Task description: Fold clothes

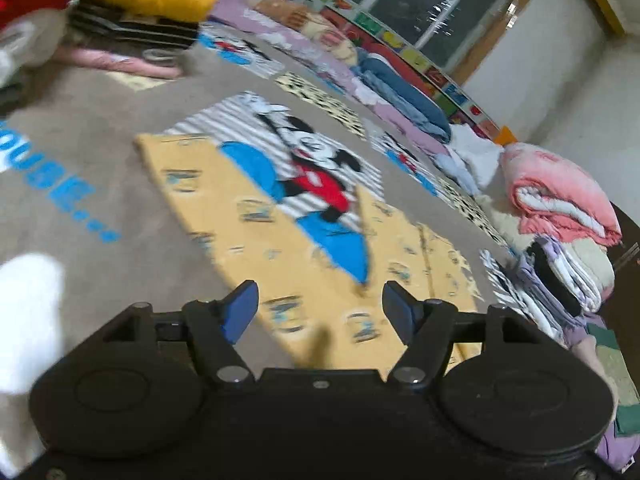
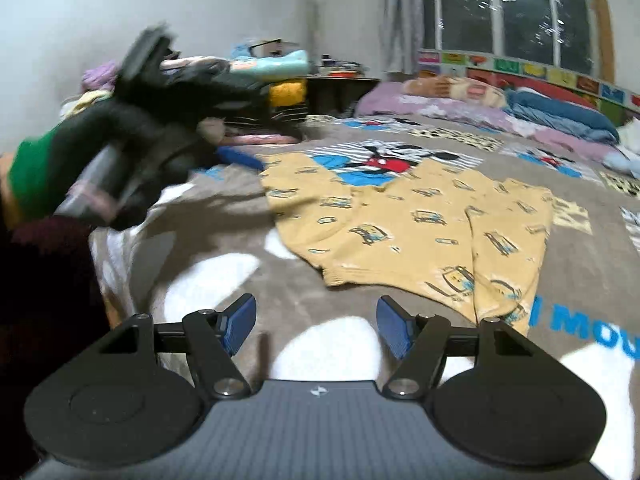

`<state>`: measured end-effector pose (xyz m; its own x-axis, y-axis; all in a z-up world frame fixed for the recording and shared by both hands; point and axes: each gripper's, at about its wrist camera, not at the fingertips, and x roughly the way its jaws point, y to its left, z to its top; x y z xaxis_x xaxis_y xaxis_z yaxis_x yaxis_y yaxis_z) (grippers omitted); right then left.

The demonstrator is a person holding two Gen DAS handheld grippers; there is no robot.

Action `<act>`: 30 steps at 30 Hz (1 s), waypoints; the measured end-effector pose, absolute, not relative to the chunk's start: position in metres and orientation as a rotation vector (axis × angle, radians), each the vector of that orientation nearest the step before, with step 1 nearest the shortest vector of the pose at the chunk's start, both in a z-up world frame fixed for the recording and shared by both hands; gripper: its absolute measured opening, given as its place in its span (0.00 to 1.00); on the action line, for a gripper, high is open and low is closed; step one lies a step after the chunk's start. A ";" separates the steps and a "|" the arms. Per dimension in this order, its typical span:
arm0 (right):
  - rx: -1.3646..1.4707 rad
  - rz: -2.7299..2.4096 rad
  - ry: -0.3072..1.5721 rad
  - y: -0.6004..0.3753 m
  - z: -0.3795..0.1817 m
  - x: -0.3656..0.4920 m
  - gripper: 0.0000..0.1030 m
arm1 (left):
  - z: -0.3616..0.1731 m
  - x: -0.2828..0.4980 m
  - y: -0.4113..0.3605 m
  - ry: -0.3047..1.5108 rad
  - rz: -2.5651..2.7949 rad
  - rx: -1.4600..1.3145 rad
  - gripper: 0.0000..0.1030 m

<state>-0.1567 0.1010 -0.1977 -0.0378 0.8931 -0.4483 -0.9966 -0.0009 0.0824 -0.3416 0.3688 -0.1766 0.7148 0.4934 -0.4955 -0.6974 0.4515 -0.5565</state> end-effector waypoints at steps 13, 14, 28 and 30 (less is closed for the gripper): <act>-0.288 1.537 0.434 0.127 -0.196 -0.169 0.65 | -0.202 -0.376 0.423 0.163 0.834 -1.047 0.63; -0.307 1.529 0.416 0.128 -0.195 -0.172 0.65 | -0.203 -0.376 0.429 0.153 0.837 -1.059 0.63; -0.914 1.351 -0.050 0.207 -0.208 -0.256 0.38 | -0.201 -0.368 0.460 0.128 0.859 -1.102 0.55; -0.993 1.325 -0.083 0.218 -0.212 -0.263 0.37 | -0.201 -0.369 0.461 0.121 0.856 -1.113 0.55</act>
